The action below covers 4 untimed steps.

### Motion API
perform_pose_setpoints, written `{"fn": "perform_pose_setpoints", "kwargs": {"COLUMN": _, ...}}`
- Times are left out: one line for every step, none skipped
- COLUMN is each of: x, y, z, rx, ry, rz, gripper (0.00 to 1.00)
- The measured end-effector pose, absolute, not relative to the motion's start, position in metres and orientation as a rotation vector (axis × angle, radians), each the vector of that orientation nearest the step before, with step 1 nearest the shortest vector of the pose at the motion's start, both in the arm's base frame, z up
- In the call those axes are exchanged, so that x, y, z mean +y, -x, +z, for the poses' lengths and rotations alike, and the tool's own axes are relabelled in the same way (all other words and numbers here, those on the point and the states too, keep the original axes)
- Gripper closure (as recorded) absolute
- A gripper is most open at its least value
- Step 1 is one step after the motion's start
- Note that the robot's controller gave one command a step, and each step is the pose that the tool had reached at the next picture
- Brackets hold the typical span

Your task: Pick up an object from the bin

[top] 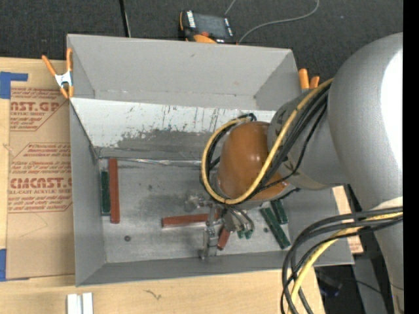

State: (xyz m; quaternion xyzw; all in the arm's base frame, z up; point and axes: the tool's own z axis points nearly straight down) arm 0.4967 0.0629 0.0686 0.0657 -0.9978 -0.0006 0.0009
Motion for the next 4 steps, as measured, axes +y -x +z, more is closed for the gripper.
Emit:
{"fn": "perform_pose_setpoints", "kwargs": {"x": 0.064, "y": -0.497, "z": 0.068, "rx": -3.134, "ry": -0.207, "rz": -0.001, "gripper": 0.00}}
{"fn": "perform_pose_setpoints", "kwargs": {"x": 0.064, "y": -0.497, "z": 0.069, "rx": -3.136, "ry": -0.208, "rz": -0.002, "gripper": 1.00}}
{"fn": "perform_pose_setpoints", "kwargs": {"x": 0.064, "y": -0.498, "z": 0.129, "rx": -3.140, "ry": -0.209, "rz": -0.001, "gripper": 1.00}}
{"fn": "perform_pose_setpoints", "kwargs": {"x": 0.065, "y": -0.499, "z": 0.146, "rx": -3.137, "ry": -0.209, "rz": 0.000, "gripper": 1.00}}
